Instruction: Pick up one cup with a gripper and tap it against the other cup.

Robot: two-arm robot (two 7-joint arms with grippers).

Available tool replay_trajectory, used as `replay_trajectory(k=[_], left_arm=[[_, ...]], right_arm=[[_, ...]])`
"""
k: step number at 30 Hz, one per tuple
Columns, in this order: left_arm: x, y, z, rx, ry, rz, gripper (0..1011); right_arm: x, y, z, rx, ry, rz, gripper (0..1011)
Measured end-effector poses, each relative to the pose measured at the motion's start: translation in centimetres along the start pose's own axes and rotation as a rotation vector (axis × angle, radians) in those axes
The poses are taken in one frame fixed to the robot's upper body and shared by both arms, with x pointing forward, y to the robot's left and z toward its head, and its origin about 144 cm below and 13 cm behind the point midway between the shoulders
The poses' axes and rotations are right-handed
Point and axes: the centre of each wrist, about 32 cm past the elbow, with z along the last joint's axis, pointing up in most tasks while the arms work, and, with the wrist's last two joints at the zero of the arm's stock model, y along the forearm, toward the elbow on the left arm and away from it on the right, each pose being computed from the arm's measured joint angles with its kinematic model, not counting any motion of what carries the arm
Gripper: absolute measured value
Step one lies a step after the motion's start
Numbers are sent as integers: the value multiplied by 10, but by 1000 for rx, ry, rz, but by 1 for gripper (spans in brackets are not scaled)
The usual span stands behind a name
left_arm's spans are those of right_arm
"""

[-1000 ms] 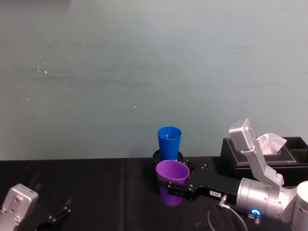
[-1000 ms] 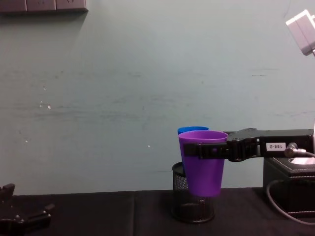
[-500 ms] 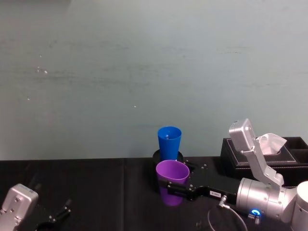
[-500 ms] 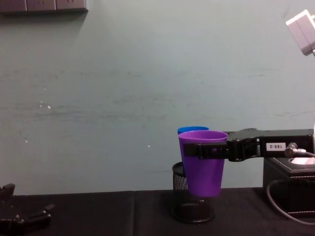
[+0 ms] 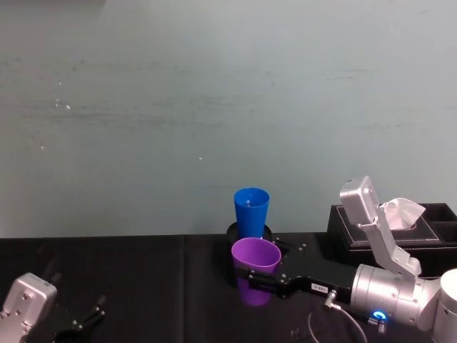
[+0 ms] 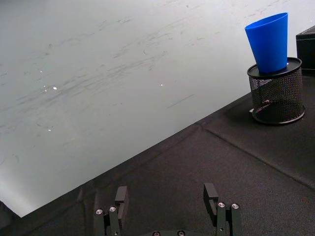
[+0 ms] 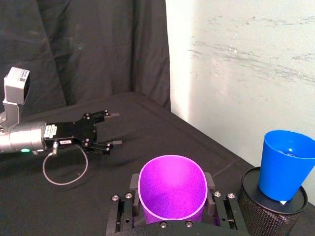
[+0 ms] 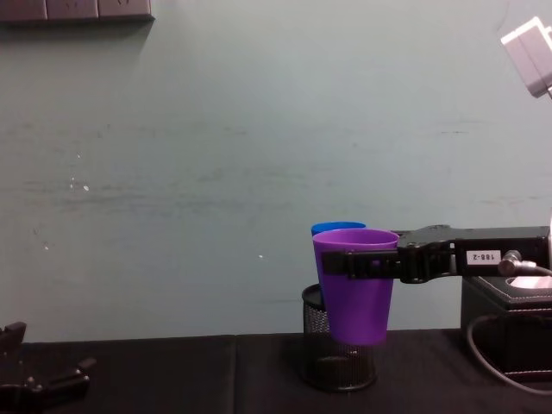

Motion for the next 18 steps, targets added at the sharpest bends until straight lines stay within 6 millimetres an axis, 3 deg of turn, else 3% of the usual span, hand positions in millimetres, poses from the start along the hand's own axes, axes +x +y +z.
replay_trajectory(k=[7,18], left_arm=[[0,0,0,0,0,0,1000],[0,0,0,0,0,0,1000]], right_arm=[[-1,1,-1,-2,-1,2,733],[11,11,-20,-21,20,-78,733]])
